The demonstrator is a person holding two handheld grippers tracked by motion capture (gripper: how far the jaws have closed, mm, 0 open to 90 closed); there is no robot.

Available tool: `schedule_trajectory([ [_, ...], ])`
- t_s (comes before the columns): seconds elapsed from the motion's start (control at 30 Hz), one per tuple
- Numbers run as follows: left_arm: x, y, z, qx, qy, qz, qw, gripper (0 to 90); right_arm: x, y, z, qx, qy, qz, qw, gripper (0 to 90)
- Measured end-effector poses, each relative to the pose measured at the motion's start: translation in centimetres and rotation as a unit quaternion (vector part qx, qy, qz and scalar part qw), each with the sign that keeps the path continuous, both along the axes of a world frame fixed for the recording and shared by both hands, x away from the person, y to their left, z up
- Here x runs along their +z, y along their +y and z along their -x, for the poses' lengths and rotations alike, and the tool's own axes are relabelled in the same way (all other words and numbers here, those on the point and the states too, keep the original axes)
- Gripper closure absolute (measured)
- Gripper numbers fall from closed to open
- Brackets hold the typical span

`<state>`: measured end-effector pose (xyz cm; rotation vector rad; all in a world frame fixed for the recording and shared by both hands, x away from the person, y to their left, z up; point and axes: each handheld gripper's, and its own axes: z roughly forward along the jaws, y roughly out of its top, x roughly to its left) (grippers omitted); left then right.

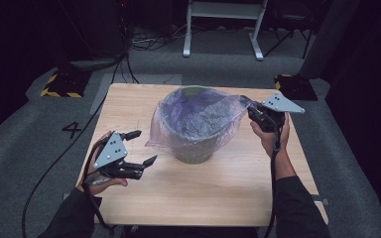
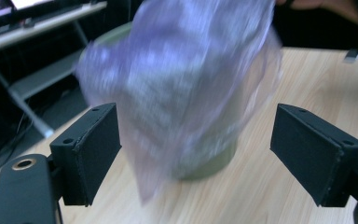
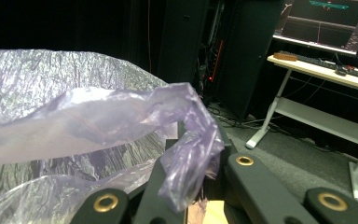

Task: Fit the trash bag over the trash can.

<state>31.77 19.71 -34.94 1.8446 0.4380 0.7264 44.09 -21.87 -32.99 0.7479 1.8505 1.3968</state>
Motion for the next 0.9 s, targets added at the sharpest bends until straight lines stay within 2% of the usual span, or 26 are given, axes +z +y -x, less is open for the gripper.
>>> schedule_trajectory([
  [0.07,0.2,-0.8,-0.1,0.005,-0.030,0.001,0.9995,20.5,0.0,0.1,-0.1,0.002,0.003,0.002,1.0000,89.6],
  [0.1,0.1,-1.3,-0.3,0.006,-0.032,-0.001,0.9995,22.4,-0.1,0.1,-0.1,0.002,0.005,0.005,1.0000,89.6],
  [0.2,-0.4,-2.3,-1.5,0.010,-0.020,-0.026,0.9994,24.7,0.0,0.2,-0.2,0.001,0.006,0.011,0.9999,89.3],
  [0.23,-0.5,-2.5,-2.1,0.010,-0.008,-0.029,0.9995,24.5,0.0,0.2,-0.3,0.001,0.006,0.011,0.9999,89.0],
  [0.27,-0.4,-2.5,-2.8,0.001,0.016,-0.023,0.9996,23.2,0.1,0.3,-0.3,0.001,0.006,0.011,0.9999,88.9],
  [0.3,-0.2,-2.4,-3.3,-0.004,0.029,-0.014,0.9995,21.1,0.1,0.3,-0.4,0.002,0.007,0.011,0.9999,88.6],
  [0.33,0.0,-2.3,-3.7,-0.007,0.033,0.000,0.9994,20.6,0.0,0.4,-0.4,0.001,0.007,0.013,0.9999,87.9],
  [0.4,0.3,-2.3,-4.1,-0.022,0.038,0.015,0.9989,20.4,0.0,0.6,-0.5,0.000,0.007,0.016,0.9999,86.6],
  [0.47,0.5,-3.0,-4.0,-0.041,0.030,-0.004,0.9987,18.9,0.0,0.8,-0.6,-0.005,0.009,0.022,0.9997,83.9],
  [0.53,0.6,-3.9,-3.5,-0.067,0.026,-0.020,0.9972,17.5,0.1,0.9,-0.7,-0.008,0.015,0.021,0.9996,81.0],
  [0.6,0.4,-4.9,-3.3,-0.076,0.023,-0.037,0.9962,16.2,0.2,0.9,-0.7,-0.010,0.018,0.017,0.9997,80.0],
  [0.63,0.4,-4.9,-3.3,-0.076,0.023,-0.037,0.9962,16.2,0.2,0.9,-0.7,-0.010,0.018,0.017,0.9997,80.0],
  [0.67,0.2,-5.8,-3.5,-0.073,0.025,-0.050,0.9957,16.3,0.4,0.9,-0.7,-0.011,0.022,0.017,0.9995,80.0],
  [0.73,0.1,-6.3,-3.8,-0.049,0.011,-0.072,0.9962,19.2,0.4,1.0,-0.7,-0.012,0.023,0.018,0.9995,79.9],
  [0.8,0.0,-6.4,-4.1,-0.032,0.008,-0.079,0.9963,25.7,0.5,1.1,-0.6,-0.010,0.023,0.021,0.9995,80.0],
  [0.83,-0.1,-6.4,-4.3,-0.019,0.007,-0.087,0.9960,30.6,0.5,1.1,-0.6,-0.009,0.022,0.022,0.9995,80.0],
  [0.87,-0.1,-6.4,-4.3,-0.019,0.007,-0.087,0.9960,38.4,0.5,1.1,-0.6,-0.009,0.022,0.022,0.9995,80.0],
  [0.9,-0.2,-6.3,-4.6,0.000,-0.001,-0.107,0.9942,44.1,0.6,1.2,-0.5,-0.006,0.021,0.021,0.9995,79.9],
])
